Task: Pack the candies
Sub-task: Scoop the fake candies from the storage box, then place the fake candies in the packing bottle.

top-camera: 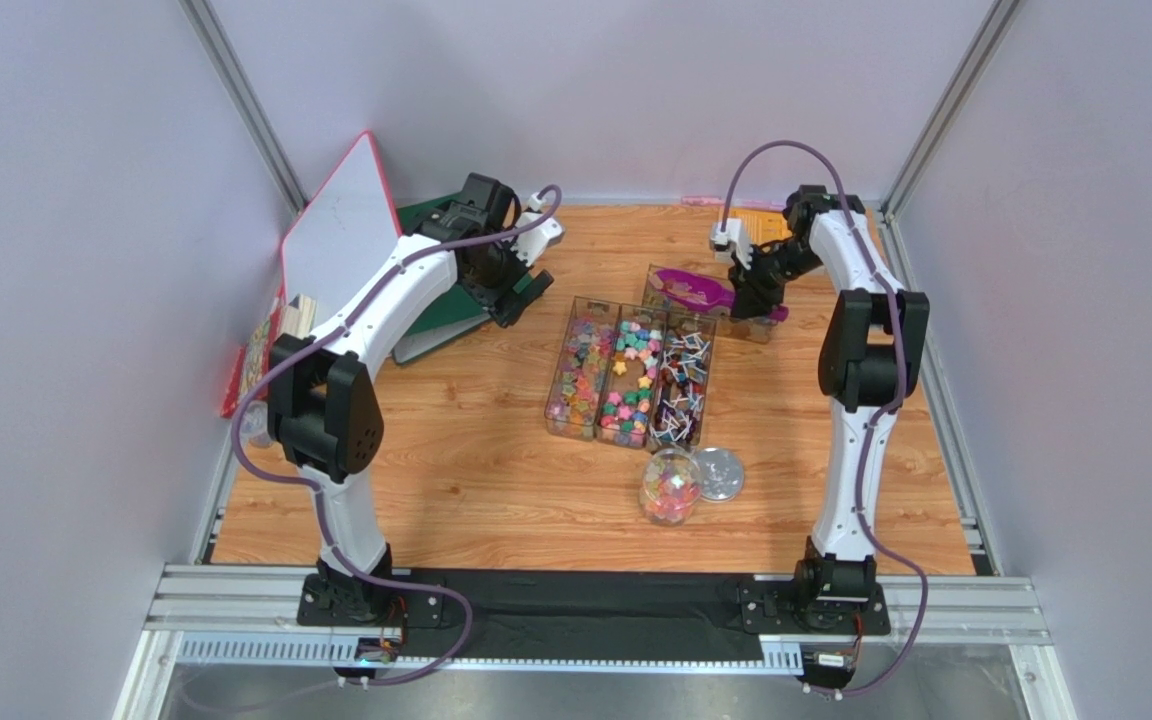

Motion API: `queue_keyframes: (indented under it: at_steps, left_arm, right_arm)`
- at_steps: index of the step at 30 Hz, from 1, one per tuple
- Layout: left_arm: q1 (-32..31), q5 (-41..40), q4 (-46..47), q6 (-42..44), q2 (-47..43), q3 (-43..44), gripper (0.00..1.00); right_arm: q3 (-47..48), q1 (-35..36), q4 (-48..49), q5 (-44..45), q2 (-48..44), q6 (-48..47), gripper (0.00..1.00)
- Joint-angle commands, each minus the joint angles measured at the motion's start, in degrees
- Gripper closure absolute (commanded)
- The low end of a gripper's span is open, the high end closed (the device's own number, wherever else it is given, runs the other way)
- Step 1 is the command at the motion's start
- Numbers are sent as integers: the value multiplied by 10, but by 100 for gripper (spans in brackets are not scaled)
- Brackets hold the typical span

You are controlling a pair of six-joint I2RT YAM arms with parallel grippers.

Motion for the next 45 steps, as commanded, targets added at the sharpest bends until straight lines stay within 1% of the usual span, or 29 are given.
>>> queue_keyframes:
  at_steps: [1,7,11,13,14,18,19,20,23,25,26,27,30,31,34,39,41,43,44,45]
  left_arm:
    - [2,-12,-24,27,11,44,10]
    - [2,-25,-33,35,32,81,11]
    - [2,-27,-32,36,37,96,11]
    - [1,-39,-27,32,35,100,10]
    - [1,-60,-22,28,34,101,9]
    - [-2,-84,-12,4,17,107,6]
    - [-6,-94,-7,-12,13,106,0]
    - [-14,-110,-4,-19,9,104,0]
    - [-37,-117,-4,-30,-13,98,0]
    - [-48,-121,-9,-46,-27,96,0]
    - [-56,-122,-10,-55,-32,96,0]
    - [-58,-124,-9,-82,-44,89,0]
    - [-60,-111,-9,-119,-66,72,0]
    - [-60,-86,-10,-117,-72,67,0]
    - [-60,-59,-11,-106,-95,48,0]
    - [-60,-44,-17,-84,-123,14,0]
    - [-60,-32,-16,-84,-131,2,0]
    - [-60,-32,-16,-85,-136,-2,0]
    - [-60,-30,-16,-86,-140,-8,1]
    - [-60,-31,-12,-87,-143,-11,1]
  right_arm:
    - [-14,4,-86,-60,-24,-36,100]
    - [-14,-16,-74,-67,-34,-23,100]
    - [-33,-32,-75,-72,-64,-22,100]
    - [-49,-38,-75,-70,-99,-27,100]
    - [-57,-39,-76,-68,-112,-30,100]
    - [-122,-39,-85,-45,-186,-54,100]
    - [-131,-38,-89,-42,-211,-57,100]
    - [-144,-38,-90,-38,-223,-55,100]
    - [-180,-38,-96,-27,-262,-50,100]
    - [-202,-32,-117,-15,-281,-59,100]
    - [-212,-31,-118,7,-306,-68,100]
    - [-227,-26,-118,18,-319,-73,100]
    - [-278,-23,-133,56,-374,-98,100]
    - [-298,-23,-145,63,-389,-102,100]
    - [-333,-21,-174,81,-434,-114,100]
    - [-396,-2,-184,118,-520,-119,100]
    - [-420,17,-186,142,-545,-115,100]
    - [-434,19,-197,156,-578,-112,100]
    - [-444,43,-202,161,-588,-111,100]
    - [-450,49,-213,166,-607,-109,100]
